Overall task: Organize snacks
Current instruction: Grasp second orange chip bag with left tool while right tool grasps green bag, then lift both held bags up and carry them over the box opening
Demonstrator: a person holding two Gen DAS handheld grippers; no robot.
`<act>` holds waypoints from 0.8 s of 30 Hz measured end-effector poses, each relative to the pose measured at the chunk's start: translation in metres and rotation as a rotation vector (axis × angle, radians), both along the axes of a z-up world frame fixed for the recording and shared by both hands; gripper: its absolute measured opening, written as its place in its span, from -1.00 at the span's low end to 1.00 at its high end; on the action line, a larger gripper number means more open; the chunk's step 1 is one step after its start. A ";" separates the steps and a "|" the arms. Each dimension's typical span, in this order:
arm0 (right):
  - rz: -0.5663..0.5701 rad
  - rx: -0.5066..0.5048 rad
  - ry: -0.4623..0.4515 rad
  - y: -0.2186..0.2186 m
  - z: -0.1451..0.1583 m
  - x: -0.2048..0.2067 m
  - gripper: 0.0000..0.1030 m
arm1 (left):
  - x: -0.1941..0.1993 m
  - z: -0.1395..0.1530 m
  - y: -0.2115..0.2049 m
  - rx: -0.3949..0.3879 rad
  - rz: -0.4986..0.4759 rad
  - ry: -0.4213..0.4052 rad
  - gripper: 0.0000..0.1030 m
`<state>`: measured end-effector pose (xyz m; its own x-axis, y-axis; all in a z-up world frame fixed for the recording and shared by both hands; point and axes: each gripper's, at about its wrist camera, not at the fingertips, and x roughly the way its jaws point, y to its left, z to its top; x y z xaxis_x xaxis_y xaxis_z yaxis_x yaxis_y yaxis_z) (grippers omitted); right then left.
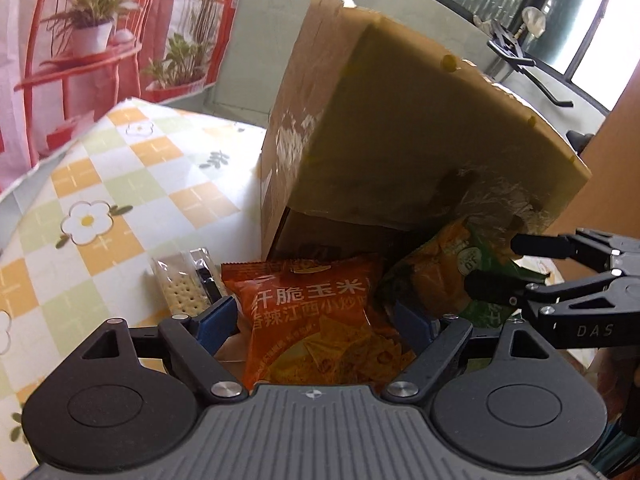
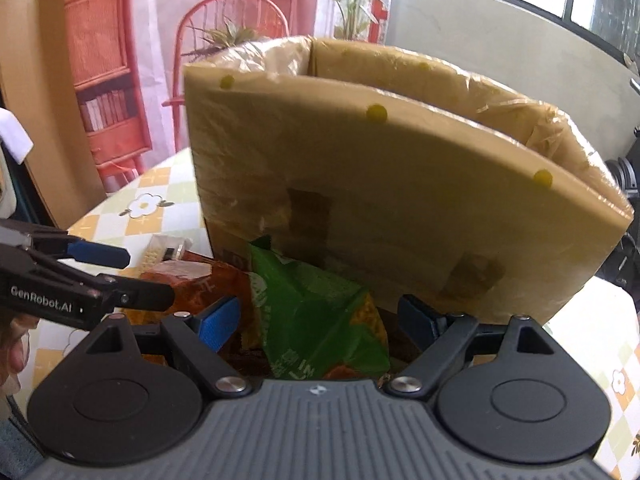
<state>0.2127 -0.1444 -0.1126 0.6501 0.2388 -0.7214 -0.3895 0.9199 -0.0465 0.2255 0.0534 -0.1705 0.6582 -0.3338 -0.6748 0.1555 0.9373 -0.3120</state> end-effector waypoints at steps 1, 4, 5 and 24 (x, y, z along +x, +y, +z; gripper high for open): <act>-0.006 -0.002 0.006 0.000 -0.002 0.002 0.70 | 0.002 -0.002 0.001 -0.010 0.003 0.007 0.72; -0.017 0.000 0.022 -0.002 -0.007 0.008 0.70 | 0.009 -0.007 0.000 -0.019 0.001 0.027 0.75; -0.021 0.007 0.026 -0.003 -0.009 0.009 0.70 | 0.012 -0.009 0.000 -0.015 0.002 0.034 0.75; -0.056 0.083 0.053 -0.017 -0.018 0.008 0.39 | 0.003 -0.012 0.002 -0.066 0.026 0.012 0.33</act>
